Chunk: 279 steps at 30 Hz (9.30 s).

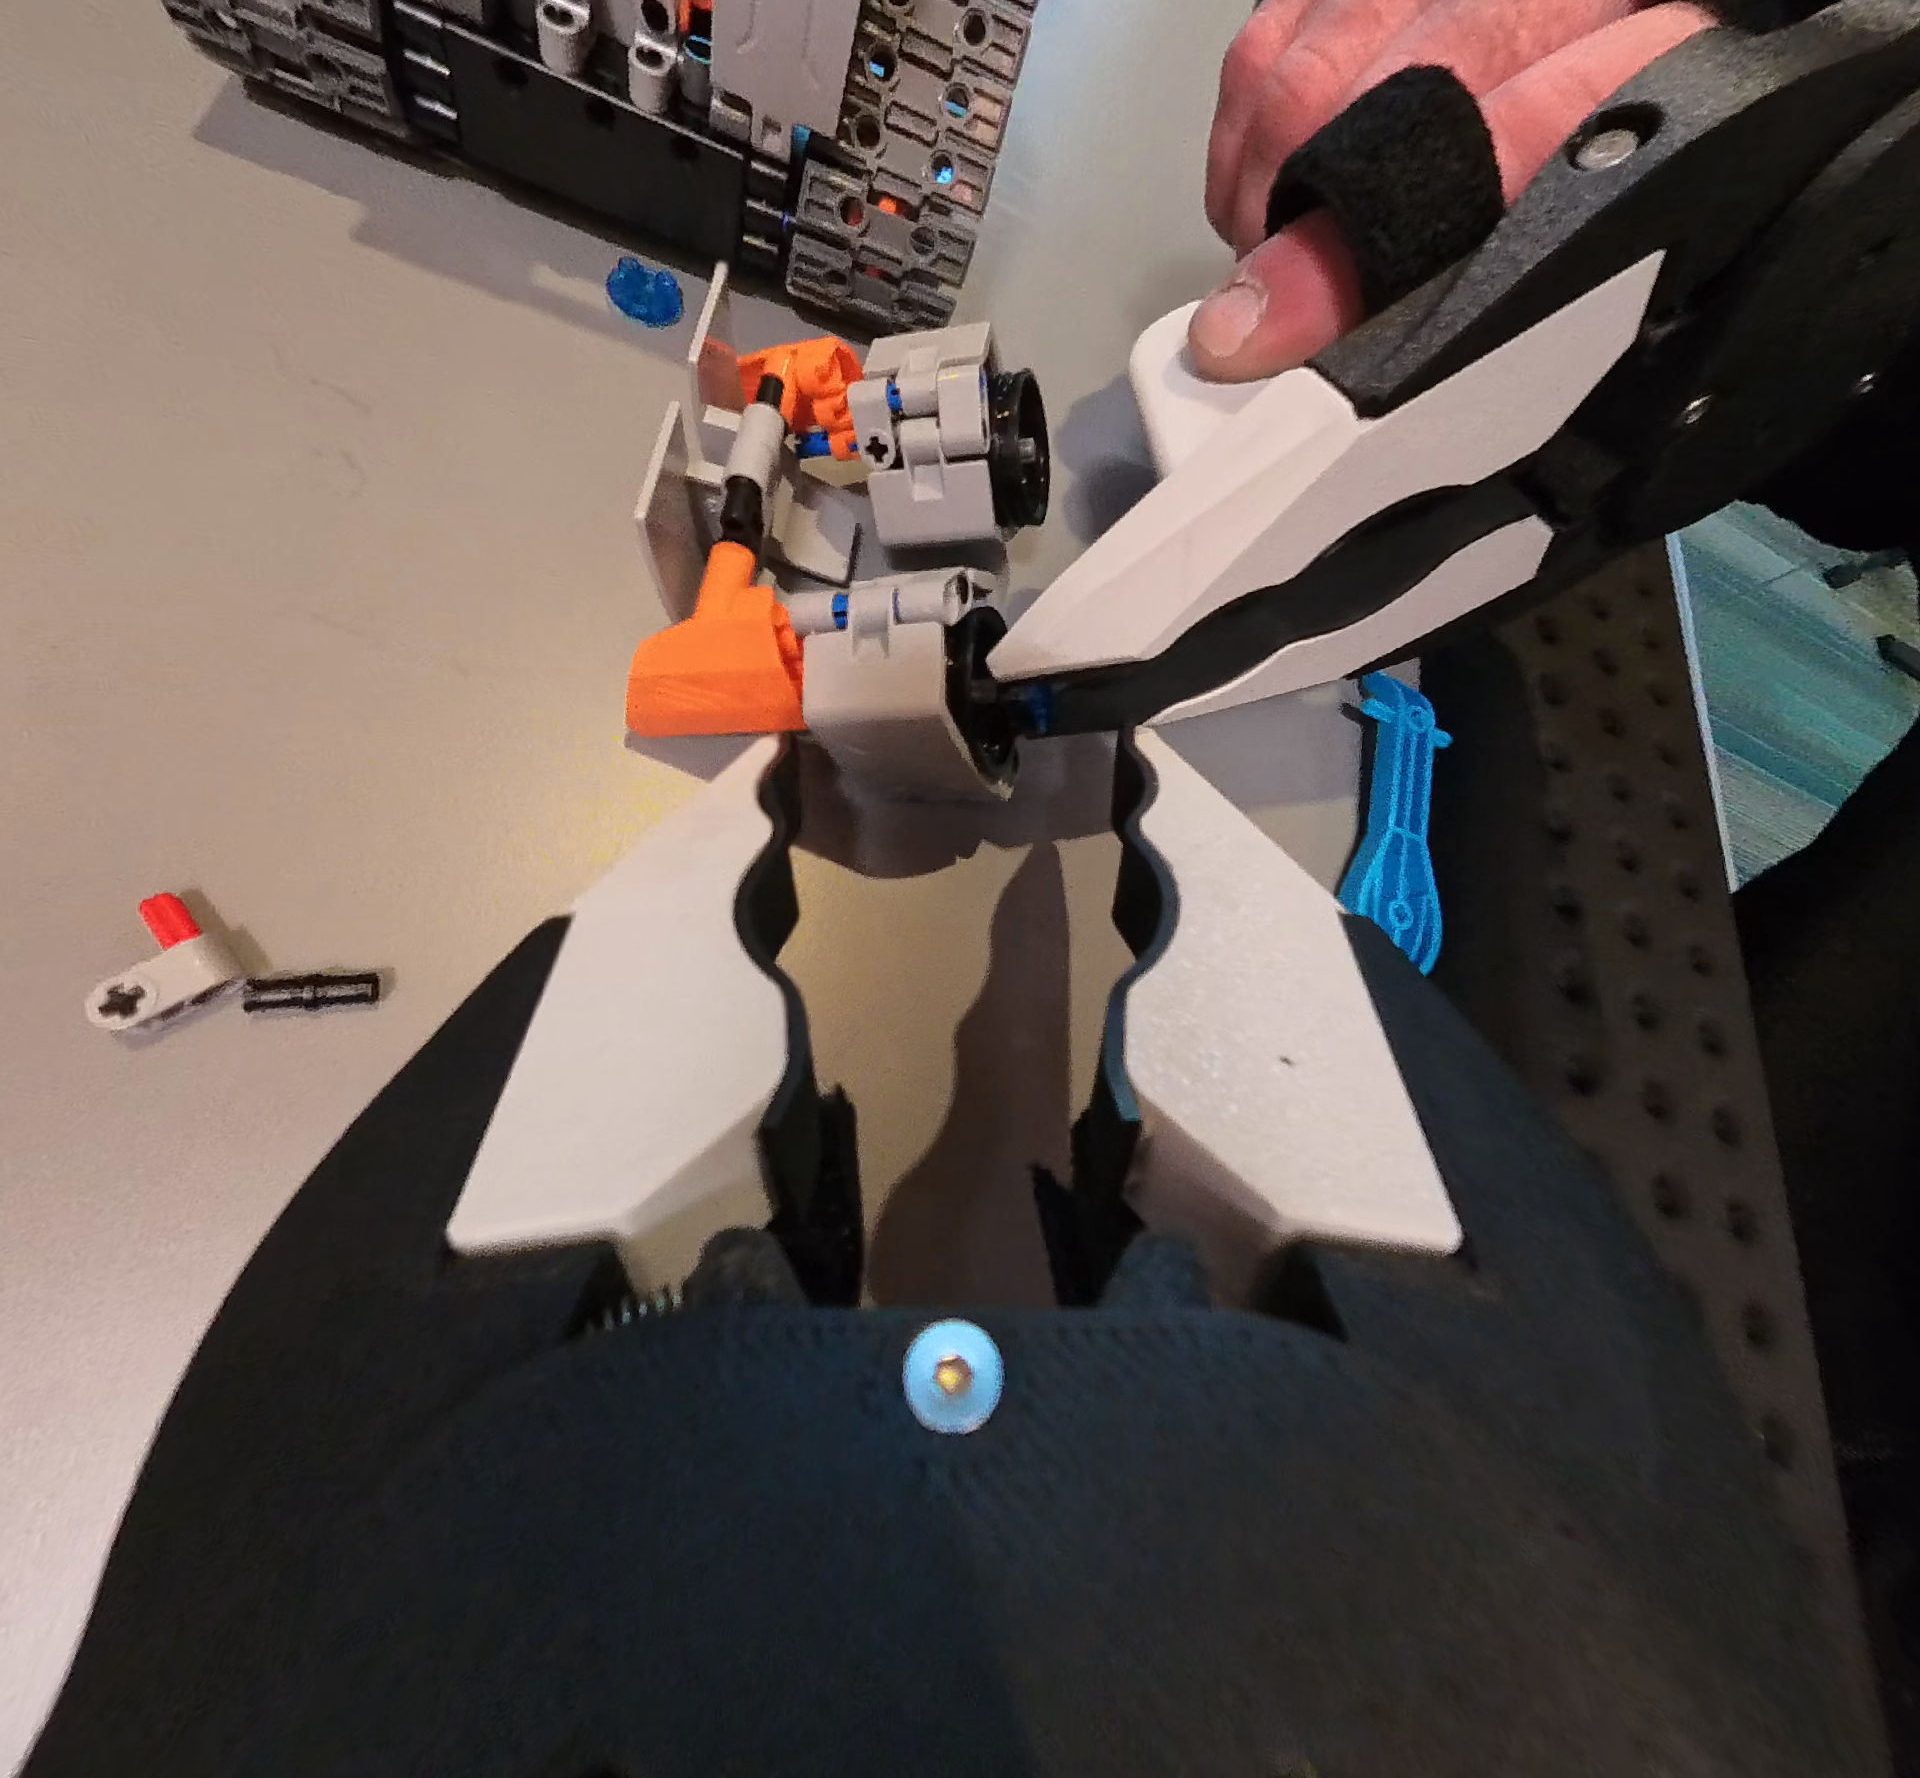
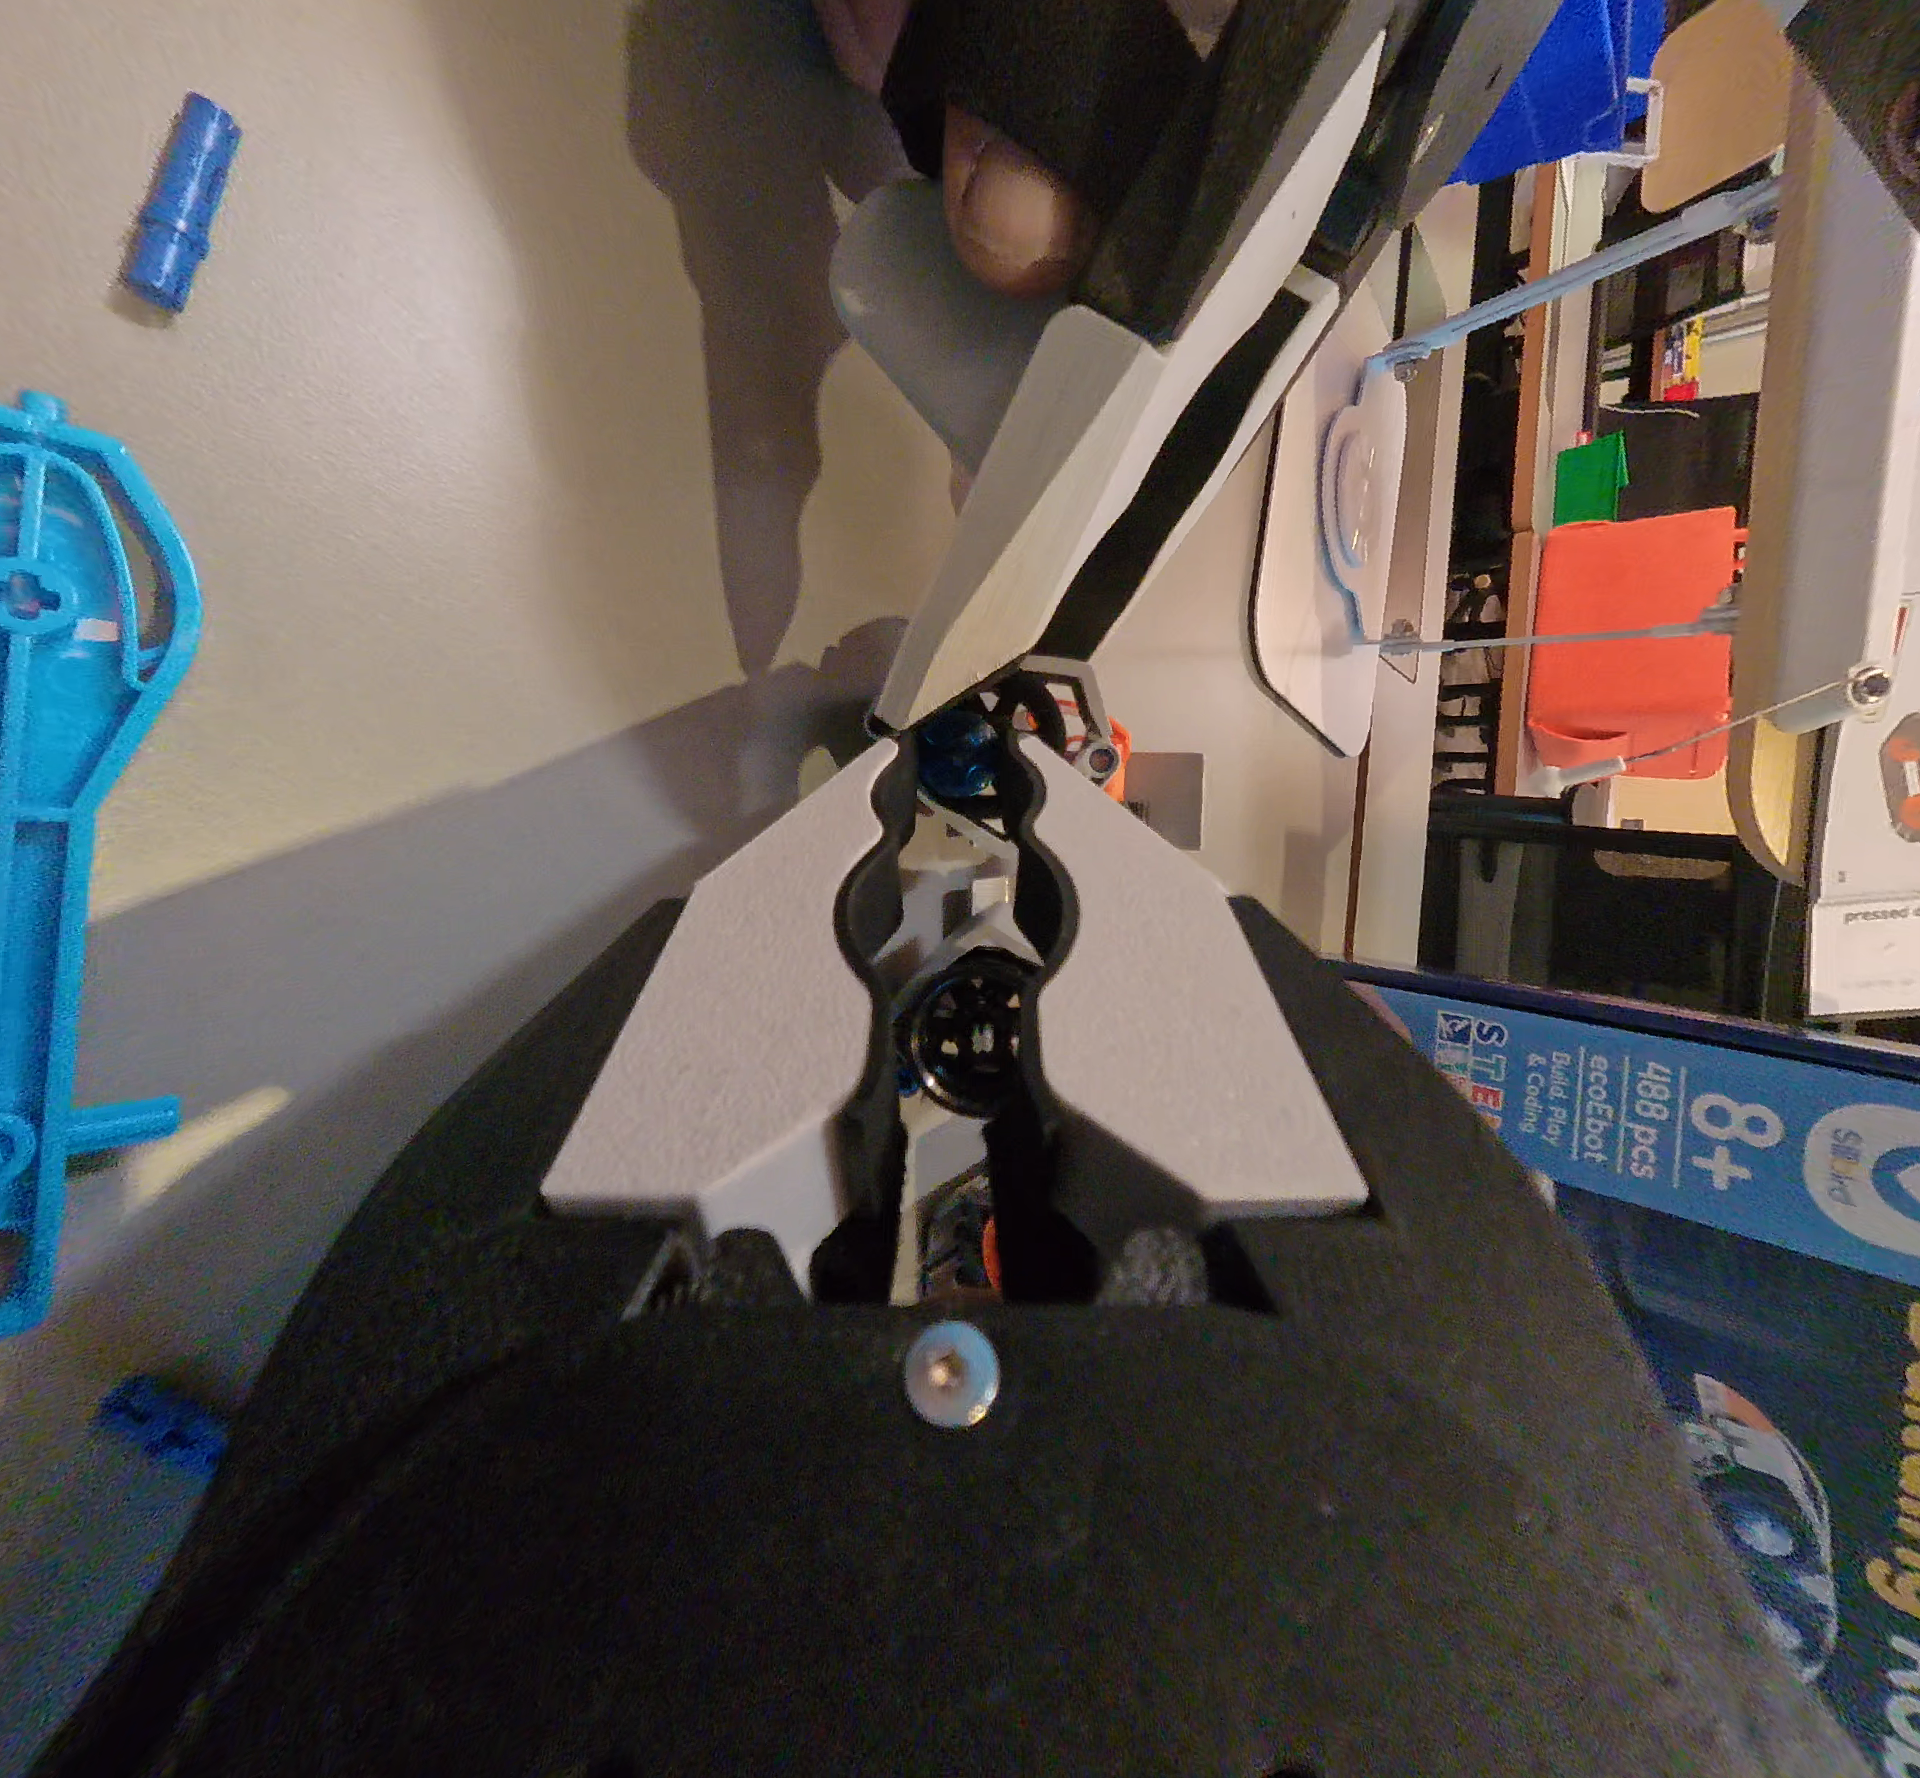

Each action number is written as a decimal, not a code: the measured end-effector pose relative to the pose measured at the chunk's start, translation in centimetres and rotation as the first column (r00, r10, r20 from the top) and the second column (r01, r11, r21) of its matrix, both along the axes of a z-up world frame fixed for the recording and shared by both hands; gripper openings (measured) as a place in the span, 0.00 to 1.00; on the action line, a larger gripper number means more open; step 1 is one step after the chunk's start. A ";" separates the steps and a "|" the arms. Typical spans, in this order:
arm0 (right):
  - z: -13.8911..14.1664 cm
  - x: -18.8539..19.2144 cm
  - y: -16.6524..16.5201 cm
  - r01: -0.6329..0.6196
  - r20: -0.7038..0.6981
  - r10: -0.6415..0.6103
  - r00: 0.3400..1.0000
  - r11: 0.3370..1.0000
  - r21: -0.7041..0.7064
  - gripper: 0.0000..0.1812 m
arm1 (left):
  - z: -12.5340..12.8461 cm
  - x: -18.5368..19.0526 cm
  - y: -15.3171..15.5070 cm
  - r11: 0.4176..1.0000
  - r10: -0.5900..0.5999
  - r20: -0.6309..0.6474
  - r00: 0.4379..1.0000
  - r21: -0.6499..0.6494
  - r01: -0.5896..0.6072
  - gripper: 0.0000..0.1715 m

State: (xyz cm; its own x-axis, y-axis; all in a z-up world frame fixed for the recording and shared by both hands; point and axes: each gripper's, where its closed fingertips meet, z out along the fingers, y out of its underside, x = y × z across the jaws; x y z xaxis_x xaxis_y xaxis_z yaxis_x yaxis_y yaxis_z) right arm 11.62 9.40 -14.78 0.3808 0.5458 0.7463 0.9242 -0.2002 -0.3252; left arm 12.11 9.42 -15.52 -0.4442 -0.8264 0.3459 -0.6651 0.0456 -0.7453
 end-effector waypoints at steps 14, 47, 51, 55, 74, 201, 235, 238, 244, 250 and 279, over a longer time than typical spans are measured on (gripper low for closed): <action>0.5 0.2 0.2 0.018 -0.021 -0.018 1.000 1.000 0.016 0.07 | 0.3 0.5 0.4 0.999 -0.006 0.002 1.000 -0.053 0.007 0.31; 0.3 2.0 0.4 0.061 -0.047 -0.061 0.997 0.998 -0.004 0.07 | -0.1 1.8 0.1 0.994 -0.055 -0.036 0.998 -0.093 0.052 0.23; 0.2 2.1 0.5 0.057 -0.048 -0.057 0.997 0.998 -0.003 0.07 | -0.1 1.9 0.2 0.994 -0.059 -0.039 0.998 -0.092 0.055 0.21; 0.1 2.1 0.6 0.040 -0.052 -0.039 0.998 0.999 0.002 0.07 | -0.2 2.0 0.4 0.994 -0.057 -0.040 0.998 -0.092 0.053 0.18; 0.1 2.6 0.6 -0.008 -0.007 0.008 1.000 0.999 0.031 0.07 | -0.2 2.4 0.4 0.996 -0.043 -0.039 0.998 -0.086 0.039 0.19; 0.8 -1.6 -3.7 -0.126 -0.718 -0.207 0.665 0.916 -0.381 0.02 | 2.6 -2.4 -1.1 0.904 -0.099 0.296 0.950 0.426 -0.039 0.37; 0.1 1.2 -2.2 0.000 -0.732 -0.422 0.535 0.866 -0.500 0.01 | 0.2 1.7 -1.0 0.986 -0.101 0.094 0.990 0.141 0.088 0.19; -0.1 1.4 -2.4 0.002 -0.727 -0.429 0.536 0.862 -0.508 0.01 | 0.1 1.7 -1.0 0.982 -0.110 0.101 0.989 0.162 0.093 0.17; -0.3 1.6 -3.0 0.028 -0.696 -0.444 0.564 0.853 -0.522 0.01 | 0.1 1.8 -1.0 0.976 -0.120 0.111 0.986 0.194 0.097 0.16; -0.1 2.3 -3.0 0.039 -0.701 -0.457 0.548 0.851 -0.524 0.01 | 0.2 2.2 -0.9 0.973 -0.120 0.101 0.988 0.212 0.096 0.22; -0.4 3.8 -3.2 0.216 -0.569 -0.482 0.666 0.855 -0.471 0.00 | 0.2 3.2 -1.6 0.957 -0.073 0.171 0.983 0.290 0.020 0.15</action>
